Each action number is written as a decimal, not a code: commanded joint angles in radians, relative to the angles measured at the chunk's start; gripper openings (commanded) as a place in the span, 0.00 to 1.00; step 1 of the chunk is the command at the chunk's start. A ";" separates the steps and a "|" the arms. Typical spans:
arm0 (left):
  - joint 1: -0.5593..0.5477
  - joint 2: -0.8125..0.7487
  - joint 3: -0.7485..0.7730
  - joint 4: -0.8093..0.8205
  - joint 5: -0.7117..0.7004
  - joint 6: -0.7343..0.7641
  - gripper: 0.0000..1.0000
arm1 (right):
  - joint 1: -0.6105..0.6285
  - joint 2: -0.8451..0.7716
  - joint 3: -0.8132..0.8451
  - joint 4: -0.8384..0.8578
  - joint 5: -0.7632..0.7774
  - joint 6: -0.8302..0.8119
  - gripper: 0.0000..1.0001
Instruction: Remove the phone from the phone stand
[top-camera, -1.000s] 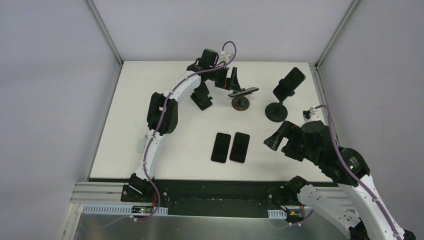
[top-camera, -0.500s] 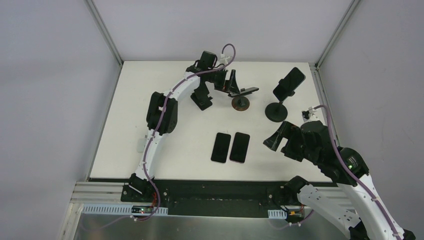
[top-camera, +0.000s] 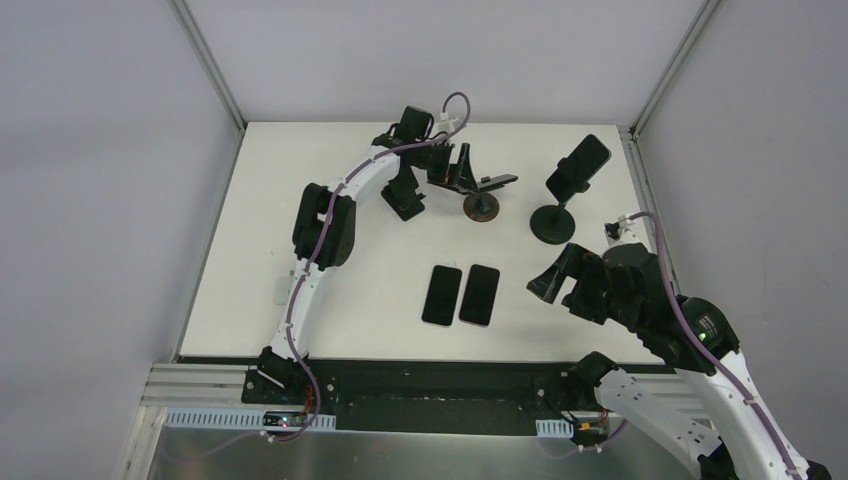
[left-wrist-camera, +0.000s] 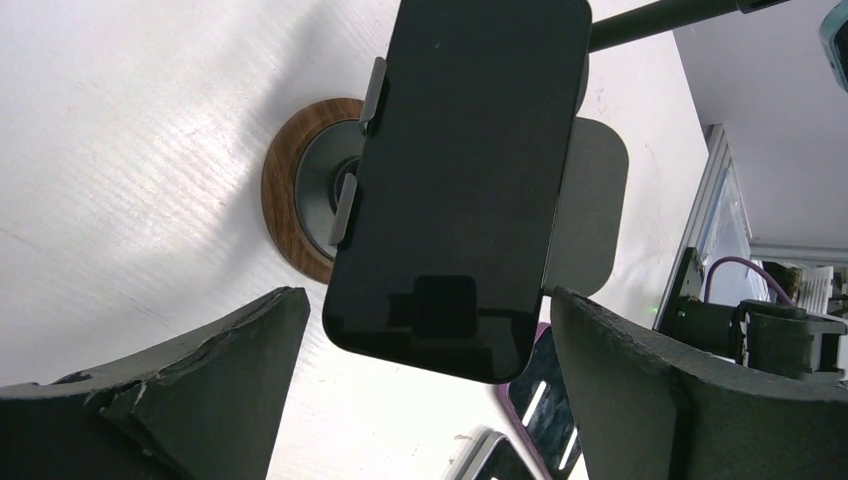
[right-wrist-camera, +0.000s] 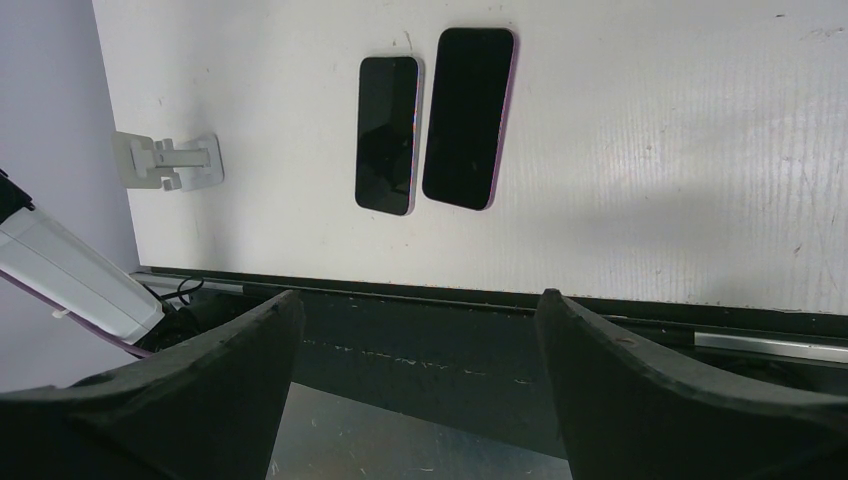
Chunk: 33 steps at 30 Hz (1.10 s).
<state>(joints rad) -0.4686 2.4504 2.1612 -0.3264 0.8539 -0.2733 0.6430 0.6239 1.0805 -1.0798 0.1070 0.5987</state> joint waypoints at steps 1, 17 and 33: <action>0.002 -0.044 -0.009 0.012 -0.004 0.009 0.95 | -0.005 -0.016 -0.011 0.011 -0.013 0.012 0.89; 0.001 -0.036 0.000 0.012 0.027 -0.004 0.83 | -0.005 -0.028 -0.021 0.008 -0.012 0.013 0.89; 0.000 -0.039 0.013 0.012 0.060 -0.007 0.49 | -0.004 -0.027 -0.031 0.013 -0.008 0.013 0.89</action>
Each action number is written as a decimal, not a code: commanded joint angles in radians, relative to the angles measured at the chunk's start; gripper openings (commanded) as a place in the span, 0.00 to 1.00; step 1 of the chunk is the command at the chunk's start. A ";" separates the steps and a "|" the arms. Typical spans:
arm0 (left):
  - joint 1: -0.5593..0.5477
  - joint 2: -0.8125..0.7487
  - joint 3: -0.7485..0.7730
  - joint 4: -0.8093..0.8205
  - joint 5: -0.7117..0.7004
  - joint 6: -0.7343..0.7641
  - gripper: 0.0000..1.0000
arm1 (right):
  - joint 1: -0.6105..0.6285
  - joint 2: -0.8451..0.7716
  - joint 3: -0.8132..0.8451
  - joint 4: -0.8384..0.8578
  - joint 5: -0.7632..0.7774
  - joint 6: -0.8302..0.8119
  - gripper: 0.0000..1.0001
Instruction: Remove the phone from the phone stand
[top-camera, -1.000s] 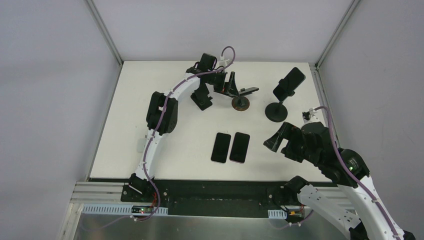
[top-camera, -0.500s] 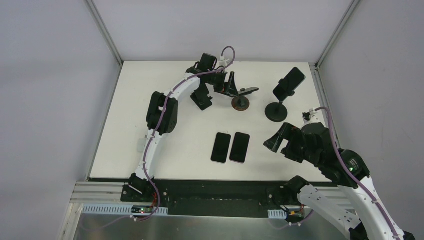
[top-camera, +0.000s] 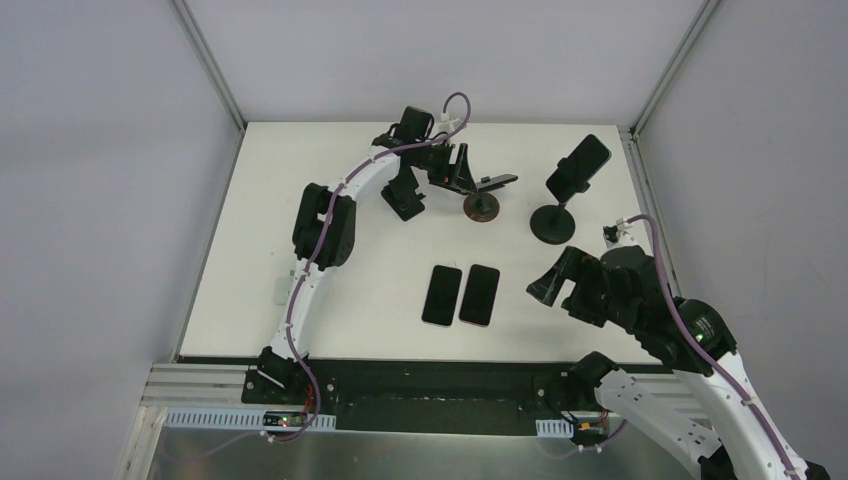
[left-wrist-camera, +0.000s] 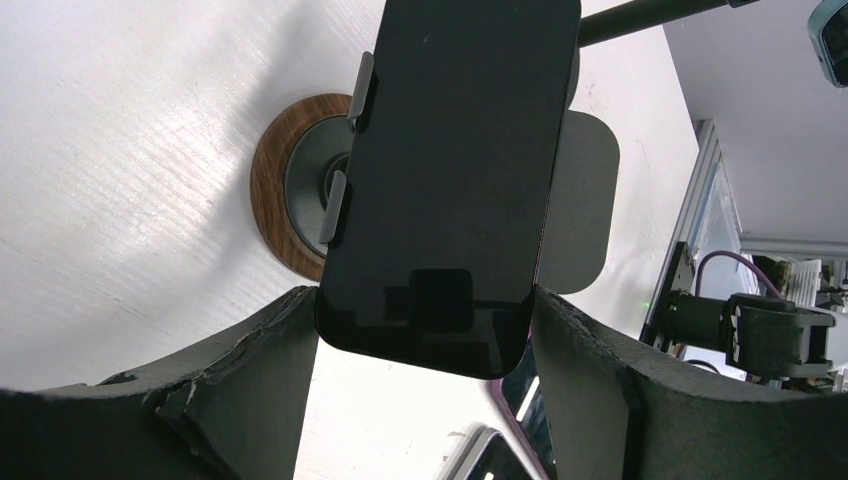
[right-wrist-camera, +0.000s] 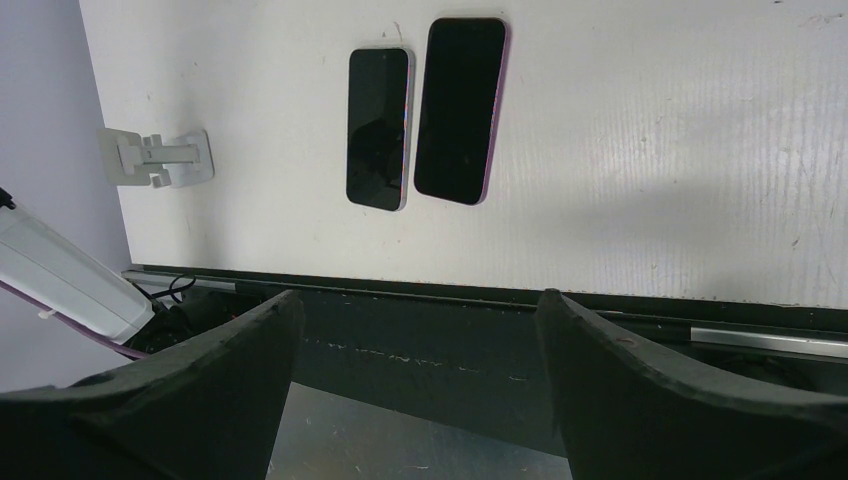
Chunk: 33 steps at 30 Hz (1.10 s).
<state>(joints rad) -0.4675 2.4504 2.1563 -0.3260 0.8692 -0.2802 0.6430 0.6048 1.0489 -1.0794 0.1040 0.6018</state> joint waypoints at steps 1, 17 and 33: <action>-0.001 -0.039 0.022 0.012 0.048 -0.002 0.45 | -0.005 -0.008 -0.001 0.013 -0.005 0.011 0.89; 0.000 -0.067 0.081 0.019 0.092 -0.011 0.15 | -0.005 -0.013 -0.009 0.013 -0.007 0.010 0.89; 0.005 -0.079 0.077 0.032 0.131 -0.017 0.04 | -0.005 -0.016 -0.014 0.013 -0.009 0.009 0.89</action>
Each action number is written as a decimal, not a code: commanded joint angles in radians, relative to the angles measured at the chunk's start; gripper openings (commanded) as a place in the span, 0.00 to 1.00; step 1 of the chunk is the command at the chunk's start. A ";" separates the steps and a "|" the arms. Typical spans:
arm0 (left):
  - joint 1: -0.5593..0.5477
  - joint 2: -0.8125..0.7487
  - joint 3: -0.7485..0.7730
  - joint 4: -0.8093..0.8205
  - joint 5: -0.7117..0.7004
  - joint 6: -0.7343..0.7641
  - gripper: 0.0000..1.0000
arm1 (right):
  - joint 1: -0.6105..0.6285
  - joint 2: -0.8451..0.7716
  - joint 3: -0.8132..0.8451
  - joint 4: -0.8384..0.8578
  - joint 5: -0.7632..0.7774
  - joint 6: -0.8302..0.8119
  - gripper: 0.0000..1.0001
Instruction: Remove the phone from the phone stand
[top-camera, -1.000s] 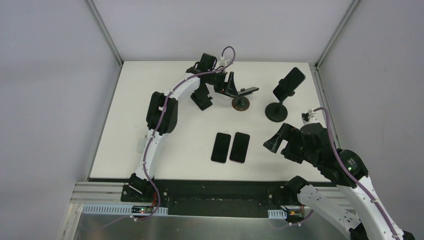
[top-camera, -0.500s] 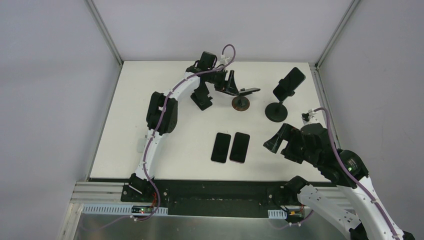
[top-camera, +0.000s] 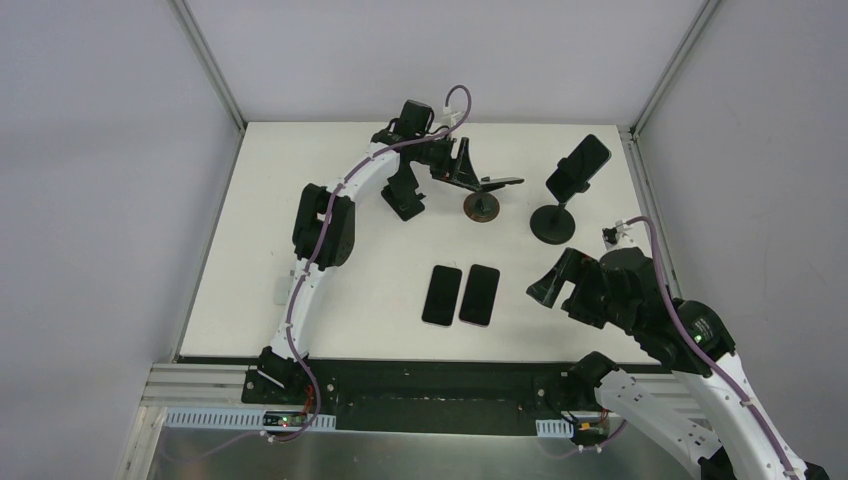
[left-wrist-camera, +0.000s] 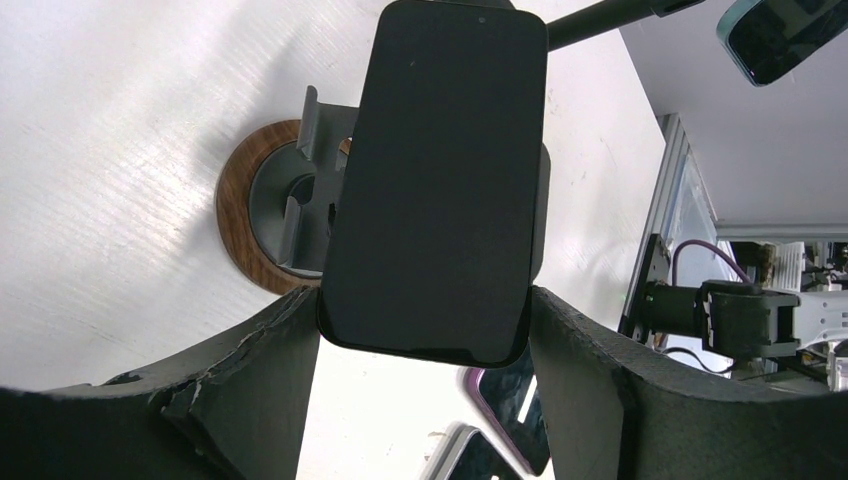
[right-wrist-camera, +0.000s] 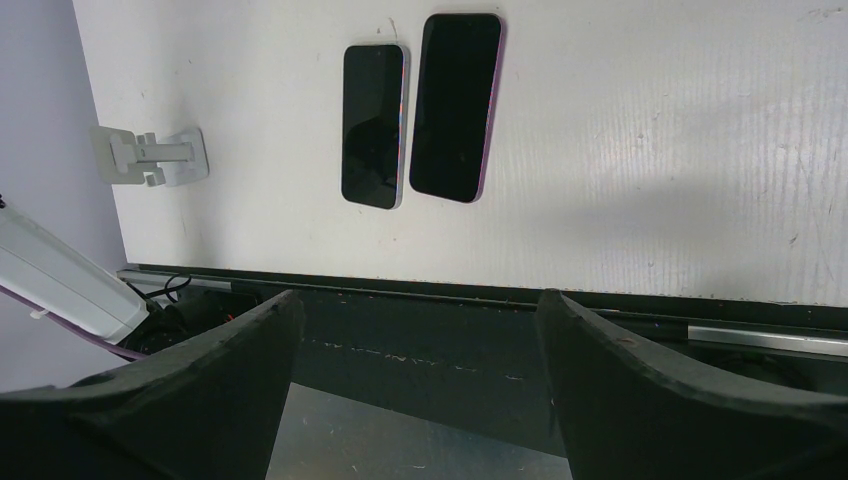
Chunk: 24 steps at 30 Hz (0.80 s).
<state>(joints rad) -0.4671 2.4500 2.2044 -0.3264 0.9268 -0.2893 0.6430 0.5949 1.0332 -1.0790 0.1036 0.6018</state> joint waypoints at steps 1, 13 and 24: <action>0.006 -0.080 0.027 0.033 0.076 -0.007 0.04 | -0.005 -0.005 0.002 0.012 -0.008 0.011 0.89; 0.039 -0.115 -0.016 0.182 0.124 -0.099 0.00 | -0.005 0.003 -0.001 0.014 -0.011 0.009 0.89; 0.069 -0.169 -0.107 0.285 0.095 -0.151 0.00 | -0.004 0.010 0.001 0.016 -0.016 0.008 0.89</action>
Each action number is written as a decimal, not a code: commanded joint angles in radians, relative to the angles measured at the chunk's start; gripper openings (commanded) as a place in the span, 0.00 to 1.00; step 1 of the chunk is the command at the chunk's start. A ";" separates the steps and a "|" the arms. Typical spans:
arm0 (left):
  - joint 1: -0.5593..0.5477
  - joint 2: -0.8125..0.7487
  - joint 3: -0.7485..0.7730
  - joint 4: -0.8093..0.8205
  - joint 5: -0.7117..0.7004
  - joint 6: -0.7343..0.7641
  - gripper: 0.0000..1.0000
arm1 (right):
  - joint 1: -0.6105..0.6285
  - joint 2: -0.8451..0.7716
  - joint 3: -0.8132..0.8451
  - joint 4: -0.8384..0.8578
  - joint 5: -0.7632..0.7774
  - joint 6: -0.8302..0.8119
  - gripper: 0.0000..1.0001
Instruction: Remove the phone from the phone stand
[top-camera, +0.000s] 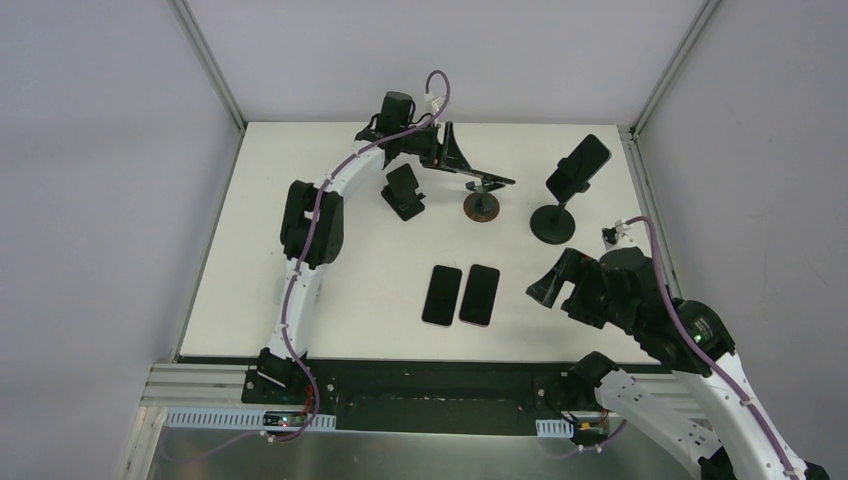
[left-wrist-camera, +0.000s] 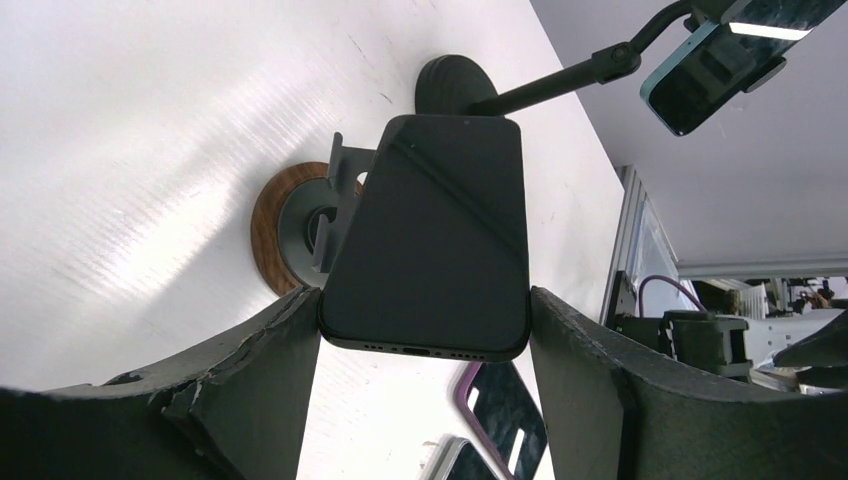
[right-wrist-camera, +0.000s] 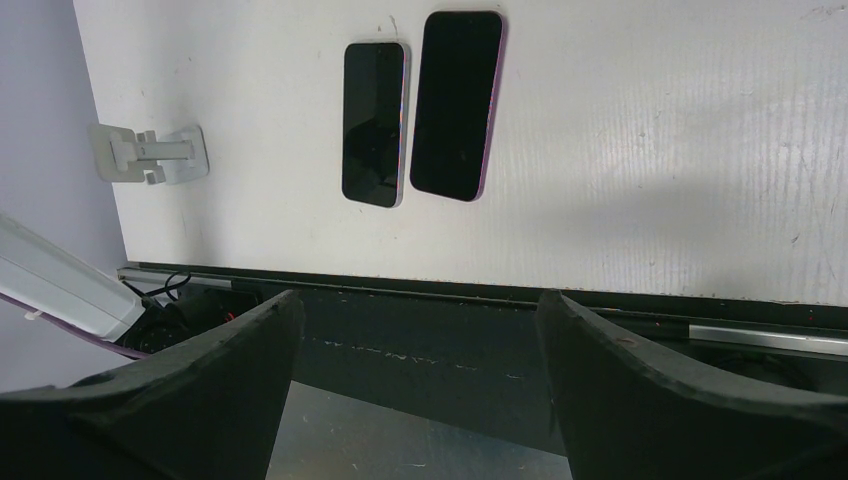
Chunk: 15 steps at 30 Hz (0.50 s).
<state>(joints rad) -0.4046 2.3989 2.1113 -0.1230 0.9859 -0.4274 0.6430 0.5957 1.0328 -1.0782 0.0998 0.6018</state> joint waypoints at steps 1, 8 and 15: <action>0.008 -0.119 -0.019 0.082 0.036 -0.013 0.00 | -0.005 0.009 0.001 0.016 -0.014 0.008 0.89; 0.016 -0.136 -0.074 0.081 0.036 0.002 0.00 | -0.004 0.011 -0.002 0.022 -0.018 0.009 0.89; 0.011 -0.165 -0.166 0.081 0.020 0.027 0.00 | -0.005 0.013 -0.006 0.026 -0.021 0.009 0.89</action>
<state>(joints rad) -0.3920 2.3386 1.9785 -0.0856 0.9817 -0.4240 0.6430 0.5991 1.0325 -1.0767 0.0891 0.6018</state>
